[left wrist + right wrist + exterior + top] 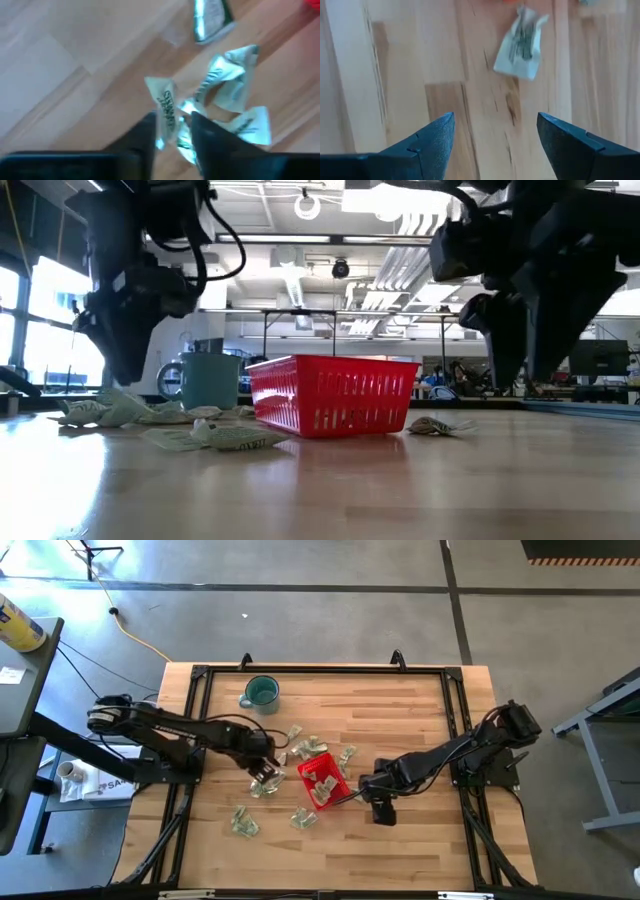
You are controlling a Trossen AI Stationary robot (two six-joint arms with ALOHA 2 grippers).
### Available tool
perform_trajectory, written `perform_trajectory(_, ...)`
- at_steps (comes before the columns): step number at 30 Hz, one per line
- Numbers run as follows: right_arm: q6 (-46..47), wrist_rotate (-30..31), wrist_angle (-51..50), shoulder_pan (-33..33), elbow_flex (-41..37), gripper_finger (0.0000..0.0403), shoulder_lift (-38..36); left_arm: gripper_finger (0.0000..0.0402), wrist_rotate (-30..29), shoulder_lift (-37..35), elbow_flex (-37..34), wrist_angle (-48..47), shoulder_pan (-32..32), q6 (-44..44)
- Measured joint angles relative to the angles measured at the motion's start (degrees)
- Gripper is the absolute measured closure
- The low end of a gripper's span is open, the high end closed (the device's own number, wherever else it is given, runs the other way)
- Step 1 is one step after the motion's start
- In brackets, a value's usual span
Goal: Pick and place Stevia / Truvia into bins
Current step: Put the white stevia packet into the basket
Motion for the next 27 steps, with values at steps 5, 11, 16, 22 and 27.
perform_trajectory(5,-0.7,0.8,2.6,-0.1,0.0,0.013,0.5,0.0109,-1.8,-1.0,3.1,-0.6,-1.5,-0.8)
perform_trajectory(11,-0.6,2.7,2.0,-0.5,0.0,0.013,0.5,0.0064,-11.1,-1.5,5.6,2.9,1.5,1.3)
perform_trajectory(16,1.1,2.7,1.7,-1.9,0.0,0.013,0.5,0.0107,-5.0,3.8,4.6,10.4,9.5,6.6)
perform_trajectory(22,3.4,2.8,1.4,-2.7,0.0,0.013,0.5,0.0161,-5.5,9.9,4.7,21.6,15.1,11.9)
perform_trajectory(27,4.2,2.7,1.0,-2.6,0.0,0.013,0.5,0.0181,-5.7,14.7,4.7,24.4,17.0,14.6)
